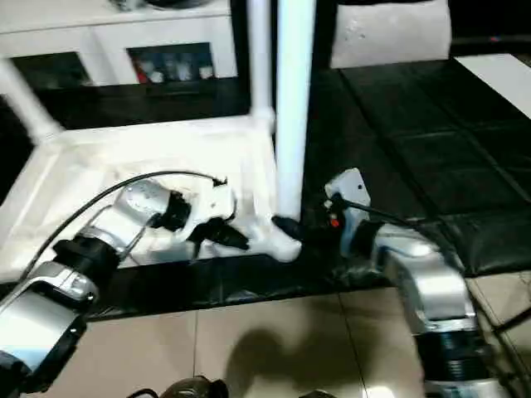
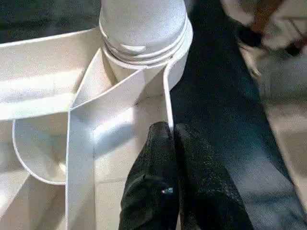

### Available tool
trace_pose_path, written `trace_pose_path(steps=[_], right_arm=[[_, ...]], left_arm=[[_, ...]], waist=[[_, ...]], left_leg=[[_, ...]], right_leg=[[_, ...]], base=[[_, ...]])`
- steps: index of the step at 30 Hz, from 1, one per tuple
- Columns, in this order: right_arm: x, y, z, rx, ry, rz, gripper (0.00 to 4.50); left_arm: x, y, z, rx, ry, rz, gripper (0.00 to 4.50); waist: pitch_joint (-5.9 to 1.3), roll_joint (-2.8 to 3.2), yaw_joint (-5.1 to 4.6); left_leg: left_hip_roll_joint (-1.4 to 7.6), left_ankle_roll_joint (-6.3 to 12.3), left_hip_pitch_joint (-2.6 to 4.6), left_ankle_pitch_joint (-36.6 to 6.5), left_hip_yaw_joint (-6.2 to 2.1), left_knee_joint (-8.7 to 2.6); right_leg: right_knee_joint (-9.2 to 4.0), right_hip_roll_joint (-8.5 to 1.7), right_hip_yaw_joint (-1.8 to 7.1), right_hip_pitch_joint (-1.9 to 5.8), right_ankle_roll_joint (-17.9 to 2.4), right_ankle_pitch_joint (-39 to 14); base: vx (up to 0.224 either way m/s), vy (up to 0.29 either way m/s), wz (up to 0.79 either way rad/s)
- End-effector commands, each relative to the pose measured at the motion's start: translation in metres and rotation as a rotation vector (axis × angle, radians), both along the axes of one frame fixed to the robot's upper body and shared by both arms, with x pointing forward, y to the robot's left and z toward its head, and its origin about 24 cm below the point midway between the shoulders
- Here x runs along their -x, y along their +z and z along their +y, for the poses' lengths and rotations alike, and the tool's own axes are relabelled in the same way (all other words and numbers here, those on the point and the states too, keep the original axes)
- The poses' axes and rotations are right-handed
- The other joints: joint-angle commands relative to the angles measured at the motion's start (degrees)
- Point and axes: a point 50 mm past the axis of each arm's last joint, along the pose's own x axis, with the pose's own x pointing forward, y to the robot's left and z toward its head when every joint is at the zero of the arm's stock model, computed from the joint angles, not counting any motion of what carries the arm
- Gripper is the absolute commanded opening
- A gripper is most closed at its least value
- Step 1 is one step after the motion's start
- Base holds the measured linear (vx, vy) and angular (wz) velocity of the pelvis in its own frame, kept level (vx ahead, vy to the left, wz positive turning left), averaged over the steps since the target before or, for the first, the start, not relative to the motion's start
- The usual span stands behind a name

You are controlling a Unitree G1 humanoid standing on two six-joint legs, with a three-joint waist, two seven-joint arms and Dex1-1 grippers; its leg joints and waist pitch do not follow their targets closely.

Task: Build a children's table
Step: Rotate leg to tighten

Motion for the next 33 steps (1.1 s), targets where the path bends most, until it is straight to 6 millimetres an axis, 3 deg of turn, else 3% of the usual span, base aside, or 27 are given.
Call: trace_pose_path(steps=[1, 3, 7, 8, 10, 17, 24, 28, 33], right_arm=[[0.007, 0.003, 0.004, 0.000, 0.125, 0.003, 3.94], [0.011, 0.001, 0.001, 0.018, 0.214, 0.030, 3.94], [0.012, -0.001, 0.001, 0.048, 0.303, 0.056, 3.94], [0.012, -0.001, 0.001, 0.056, 0.335, 0.065, 3.67], [0.010, -0.003, 0.002, 0.075, 0.366, 0.073, 3.56], [0.004, -0.011, 0.007, 0.127, 0.384, 0.063, 3.03], [0.002, -0.013, 0.012, 0.110, 0.410, 0.075, 2.48], [0.003, -0.014, 0.014, 0.100, 0.425, 0.085, 2.15], [0.006, -0.016, 0.018, 0.034, 0.357, 0.103, 2.00]], left_arm=[[0.007, -0.001, -0.002, -0.036, -0.106, 0.010, 0.00], [0.009, 0.000, -0.001, -0.049, -0.144, 0.018, 0.00], [0.011, 0.000, 0.000, -0.068, -0.188, 0.017, 0.00], [0.011, 0.000, 0.001, -0.072, -0.203, 0.018, 0.00], [0.012, -0.001, 0.001, -0.074, -0.218, 0.019, 0.00], [0.012, -0.001, -0.004, -0.070, -0.230, -0.009, 0.00], [0.012, -0.001, -0.002, -0.066, -0.225, -0.021, 0.00], [0.011, -0.002, -0.001, -0.071, -0.211, -0.023, 0.00], [0.002, -0.003, -0.002, -0.059, -0.079, -0.031, 0.00]], waist=[[-4.23, -0.37, 0.15], [-4.49, -0.49, 0.52], [-4.77, -0.69, 0.88], [-4.82, -0.76, 1.00], [-4.90, -0.81, 1.12], [-4.88, -0.98, 1.44], [-5.01, -1.04, 2.10], [-4.89, -0.98, 2.12], [-4.68, -0.84, 2.05]], left_leg=[[5.28, 1.53, 1.97, -15.72, -2.62, -4.32], [5.38, 0.94, 1.95, -15.13, -2.72, -4.38], [5.19, 1.74, 1.73, -13.13, -2.64, -4.08], [5.08, 2.54, 1.52, -11.77, -2.57, -3.88], [5.01, 3.25, 1.39, -10.44, -2.55, -3.73], [5.19, 2.56, 1.70, -11.52, -2.54, -3.87], [5.20, 3.51, 1.60, -9.75, -2.55, -3.69], [5.21, 3.16, 1.60, -10.58, -2.58, -3.77], [5.23, 3.03, 1.76, -11.07, -2.55, -3.87]], right_leg=[[-4.75, -5.18, 3.57, 2.27, -12.85, -13.17], [-4.43, -5.31, 3.67, 2.39, -13.09, -11.64], [-3.97, -5.40, 3.62, 2.43, -14.06, -7.70], [-3.90, -5.46, 3.58, 2.53, -14.22, -6.60], [-3.85, -5.42, 3.52, 2.57, -14.27, -5.92], [-4.03, -5.30, 3.51, 2.23, -13.91, -8.39], [-3.71, -5.29, 3.51, 2.25, -13.79, -7.05], [-3.90, -5.32, 3.50, 2.21, -13.41, -8.58], [-4.10, -5.19, 3.57, 2.02, -13.29, -8.98]], base=[[0.000, 0.000, 0.00], [0.000, 0.000, 0.00], [0.000, 0.000, 0.00], [0.000, 0.000, 0.00], [0.000, 0.000, 0.00], [0.000, 0.000, 0.00], [0.000, 0.000, 0.00], [0.000, 0.000, 0.00], [0.000, 0.000, 0.00]])
